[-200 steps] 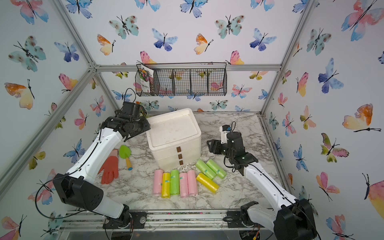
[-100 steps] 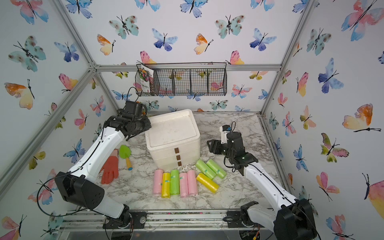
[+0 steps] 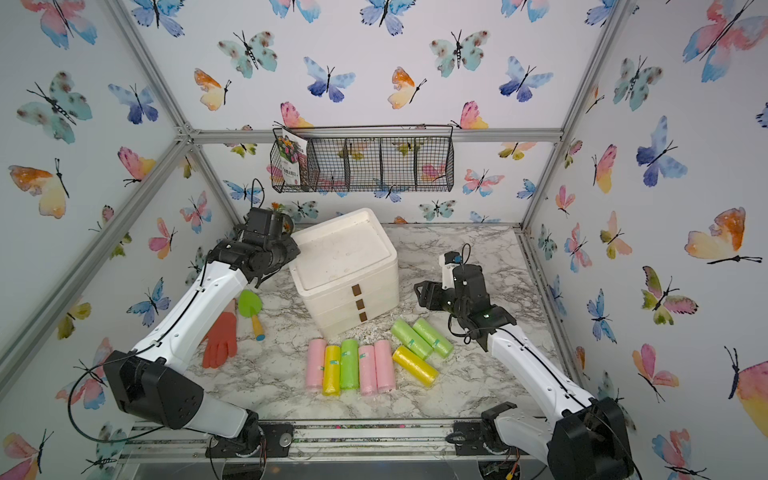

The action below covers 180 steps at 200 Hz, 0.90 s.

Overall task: Sort the rolls of trash bags by color and place them into the drawer
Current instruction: Adjust the storage box at the center of the board.

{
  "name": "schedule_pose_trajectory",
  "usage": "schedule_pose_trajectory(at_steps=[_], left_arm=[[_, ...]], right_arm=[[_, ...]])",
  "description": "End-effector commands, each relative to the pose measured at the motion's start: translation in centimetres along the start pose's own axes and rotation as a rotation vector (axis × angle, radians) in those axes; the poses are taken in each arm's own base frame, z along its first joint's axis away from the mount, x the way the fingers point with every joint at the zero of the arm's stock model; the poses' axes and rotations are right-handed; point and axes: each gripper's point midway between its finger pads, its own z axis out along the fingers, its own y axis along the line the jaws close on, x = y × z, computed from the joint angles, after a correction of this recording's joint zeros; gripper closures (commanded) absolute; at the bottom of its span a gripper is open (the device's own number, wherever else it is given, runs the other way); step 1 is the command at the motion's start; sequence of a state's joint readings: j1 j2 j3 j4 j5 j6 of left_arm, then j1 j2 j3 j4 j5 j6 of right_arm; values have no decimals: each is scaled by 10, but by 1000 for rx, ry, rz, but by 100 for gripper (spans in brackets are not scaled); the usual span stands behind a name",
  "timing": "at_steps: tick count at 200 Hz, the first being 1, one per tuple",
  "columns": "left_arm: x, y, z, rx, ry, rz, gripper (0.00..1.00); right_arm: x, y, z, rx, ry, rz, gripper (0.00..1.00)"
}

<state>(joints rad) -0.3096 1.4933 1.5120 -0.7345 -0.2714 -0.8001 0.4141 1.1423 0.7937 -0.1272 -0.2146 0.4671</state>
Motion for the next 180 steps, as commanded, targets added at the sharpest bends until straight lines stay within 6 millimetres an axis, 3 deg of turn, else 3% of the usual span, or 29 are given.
schedule_pose_trajectory(at_steps=[1, 45, 93, 130, 180], left_arm=[[-20, -7, 3, 41, -69, -202, 100], [-24, -10, 9, 29, -80, -189, 100], [-24, -21, 26, 25, -53, -162, 100], [-19, -24, 34, 31, -30, -159, 100], [-16, -25, 37, 35, -18, -169, 100]], right_arm=[[3, 6, -2, -24, 17, -4, 30], [11, 8, -3, -38, 34, 2, 30], [43, 21, 6, -37, 120, -30, 31], [49, 48, 6, -102, 120, -9, 31], [25, 108, 3, -286, 12, 111, 33]])
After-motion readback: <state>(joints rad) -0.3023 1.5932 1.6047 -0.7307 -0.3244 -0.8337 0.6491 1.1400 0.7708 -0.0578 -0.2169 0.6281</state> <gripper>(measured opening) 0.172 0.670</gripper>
